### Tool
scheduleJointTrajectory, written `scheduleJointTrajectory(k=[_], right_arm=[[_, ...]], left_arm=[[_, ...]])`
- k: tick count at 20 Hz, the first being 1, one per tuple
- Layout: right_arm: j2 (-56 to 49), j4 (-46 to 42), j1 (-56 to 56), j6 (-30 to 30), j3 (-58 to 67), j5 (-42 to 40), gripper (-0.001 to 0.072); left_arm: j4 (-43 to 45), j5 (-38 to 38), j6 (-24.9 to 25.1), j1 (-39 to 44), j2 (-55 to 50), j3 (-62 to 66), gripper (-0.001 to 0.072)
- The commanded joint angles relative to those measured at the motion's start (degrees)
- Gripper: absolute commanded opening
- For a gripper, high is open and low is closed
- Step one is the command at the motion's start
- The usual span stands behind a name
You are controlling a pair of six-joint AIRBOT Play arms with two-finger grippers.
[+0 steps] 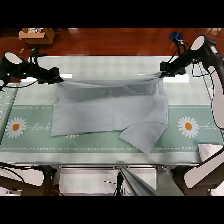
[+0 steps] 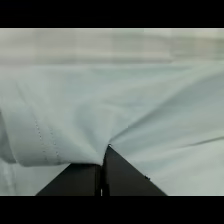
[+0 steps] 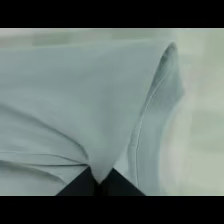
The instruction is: Fold the shirts.
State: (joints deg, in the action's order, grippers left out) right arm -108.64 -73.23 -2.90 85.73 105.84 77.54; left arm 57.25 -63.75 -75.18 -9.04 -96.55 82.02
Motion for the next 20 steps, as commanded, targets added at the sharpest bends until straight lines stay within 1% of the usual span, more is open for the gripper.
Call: scheduleJointTrajectory(k=[1,2,3,4,5,6,7,8,9,10,11,12,13,14,17,18,20], right_arm=[[-1.46,0.04,0.70,0.11,-0.02,3.23,0.0040],[-1.62,-0.39,0.79,-0.37,-0.02,3.34,0.0186],[-1.31,-1.36,0.74,-1.99,0.04,4.11,0.0318],[-0.48,-3.45,0.33,-3.54,0.04,5.77,0.0349],[0.83,-7.48,-0.31,-4.98,0.04,8.50,0.0355],[2.47,-12.90,-1.05,-6.62,0.02,12.31,0.0390],[4.15,-14.86,-2.62,-5.68,0.02,15.15,0.0406],[5.79,-14.47,-4.81,-5.22,0.02,17.73,0.0425],[7.08,-13.99,-6.93,-5.16,-0.42,20.90,0.0436],[8.83,-12.31,-9.38,-5.16,-2.43,22.49,0.0436],[10.82,-9.18,-11.82,-5.22,-5.38,22.43,0.0449],[13.31,-5.05,-14.47,-5.70,-9.42,21.33,0.0478],[15.98,-1.38,-16.90,-6.82,-13.88,19.45,0.0478],[18.49,0.74,-18.84,-7.85,-18.05,17.09,0.0478],[25.31,3.63,-23.34,-10.49,-29.70,9.57,0.0478],[26.97,4.87,-24.46,-11.06,-32.96,7.52,0.0478],[28.96,7.65,-25.62,-12.85,-37.92,4.39,0.0478]], left_arm=[[0.92,-3.37,-3.13,-0.09,-2.01,0.33,0.0046],[1.01,-3.45,-3.10,-0.13,-2.29,0.33,0.0209],[1.09,-4.22,-3.10,-0.44,-2.16,0.44,0.0432],[1.53,-6.54,-3.10,-1.20,-1.97,1.14,0.0579],[3.10,-10.84,-3.10,-2.40,-1.70,2.69,0.0588],[5.42,-15.41,-3.10,-3.80,-1.31,4.39,0.0587],[7.76,-19.98,-3.10,-5.53,-0.35,5.51,0.0585],[9.14,-23.08,-3.08,-7.34,1.36,4.92,0.0583],[9.38,-24.63,-2.89,-9.03,3.32,3.17,0.0583],[9.35,-24.79,-2.71,-10.67,6.08,-0.46,0.0583],[9.27,-24.35,-1.70,-11.96,8.94,-5.20,0.0583],[9.18,-23.96,-0.87,-13.16,12.02,-10.75,0.0584],[8.92,-23.65,0.13,-14.25,15.50,-17.07,0.0584],[8.33,-23.12,2.16,-15.37,18.88,-23.12,0.0584],[7.15,-19.71,5.57,-19.23,27.34,-37.35,0.0584],[5.99,-19.08,7.67,-20.59,29.24,-41.05,0.0585],[5.73,-17.20,8.50,-22.36,30.12,-45.68,0.0587]])
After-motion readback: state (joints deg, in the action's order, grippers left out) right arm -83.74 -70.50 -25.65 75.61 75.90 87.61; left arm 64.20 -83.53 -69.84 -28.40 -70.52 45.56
